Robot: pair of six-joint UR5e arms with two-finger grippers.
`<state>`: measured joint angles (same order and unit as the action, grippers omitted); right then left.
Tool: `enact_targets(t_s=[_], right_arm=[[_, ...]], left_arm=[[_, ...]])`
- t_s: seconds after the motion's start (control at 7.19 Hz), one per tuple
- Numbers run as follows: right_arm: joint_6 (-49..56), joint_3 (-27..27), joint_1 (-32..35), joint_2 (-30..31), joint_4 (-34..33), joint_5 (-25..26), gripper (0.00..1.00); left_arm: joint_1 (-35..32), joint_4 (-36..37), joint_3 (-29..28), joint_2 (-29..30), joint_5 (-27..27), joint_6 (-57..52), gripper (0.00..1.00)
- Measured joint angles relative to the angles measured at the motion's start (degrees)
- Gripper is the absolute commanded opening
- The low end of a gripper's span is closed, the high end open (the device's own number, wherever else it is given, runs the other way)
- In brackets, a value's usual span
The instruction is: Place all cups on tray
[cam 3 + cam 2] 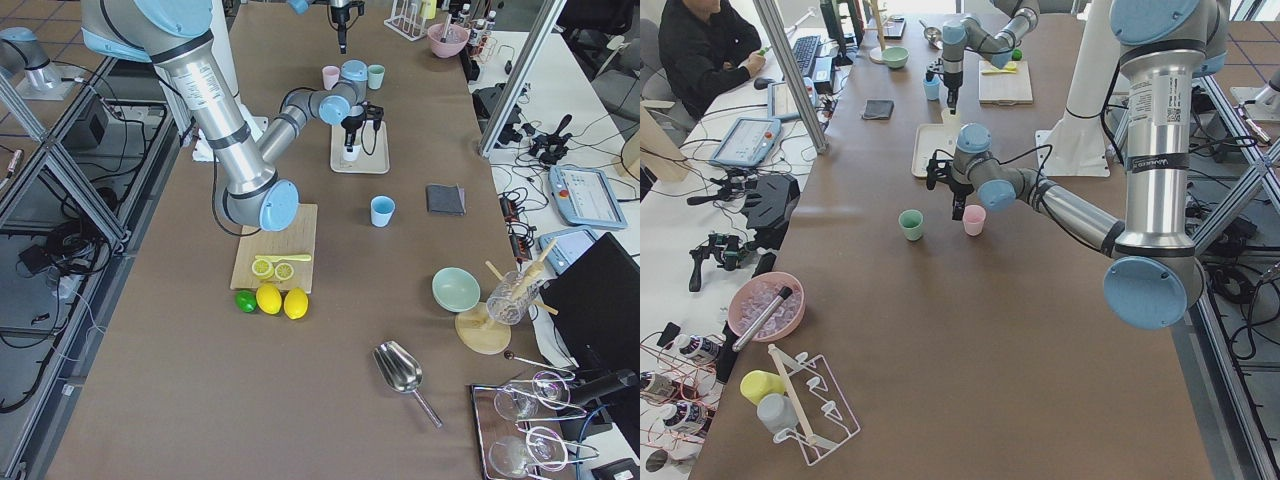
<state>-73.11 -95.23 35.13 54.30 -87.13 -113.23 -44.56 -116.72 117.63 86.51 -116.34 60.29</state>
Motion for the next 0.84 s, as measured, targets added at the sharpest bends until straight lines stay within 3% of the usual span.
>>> enact_targets(t_s=[0.28, 0.84], right_arm=[[-0.50, 2.00, -0.11, 0.14, 4.01, -0.03, 0.99], [-3.57, 0.06, 0.14, 0.13, 3.74, -0.42, 1.00]], left_arm=[[2.07, -0.06, 0.31, -1.29, 1.89, -0.01, 0.98], [5.05, -1.70, 0.40, -4.71, 4.90, -0.10, 0.97]])
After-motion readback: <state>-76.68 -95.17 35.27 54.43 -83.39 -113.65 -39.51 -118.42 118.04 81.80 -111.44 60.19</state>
